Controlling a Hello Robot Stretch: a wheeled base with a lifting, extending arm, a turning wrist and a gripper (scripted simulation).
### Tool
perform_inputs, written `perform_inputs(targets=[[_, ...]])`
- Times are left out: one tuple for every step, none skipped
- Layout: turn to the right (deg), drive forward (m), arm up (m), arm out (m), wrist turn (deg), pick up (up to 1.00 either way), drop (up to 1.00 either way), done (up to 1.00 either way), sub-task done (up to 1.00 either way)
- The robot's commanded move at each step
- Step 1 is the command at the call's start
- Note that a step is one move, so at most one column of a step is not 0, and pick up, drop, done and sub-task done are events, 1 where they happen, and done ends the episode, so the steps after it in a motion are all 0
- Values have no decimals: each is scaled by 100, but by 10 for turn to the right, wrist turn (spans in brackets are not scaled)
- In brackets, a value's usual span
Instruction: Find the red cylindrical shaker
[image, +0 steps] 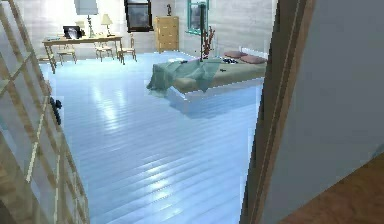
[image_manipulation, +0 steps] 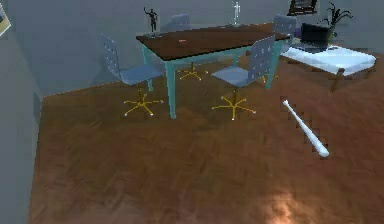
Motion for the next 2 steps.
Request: perform_inputs(targets=[[-180, 0, 0, 0, 0, 0, 0, 0, 0], [0, 100, 0, 0, 0, 0, 0, 0, 0]])
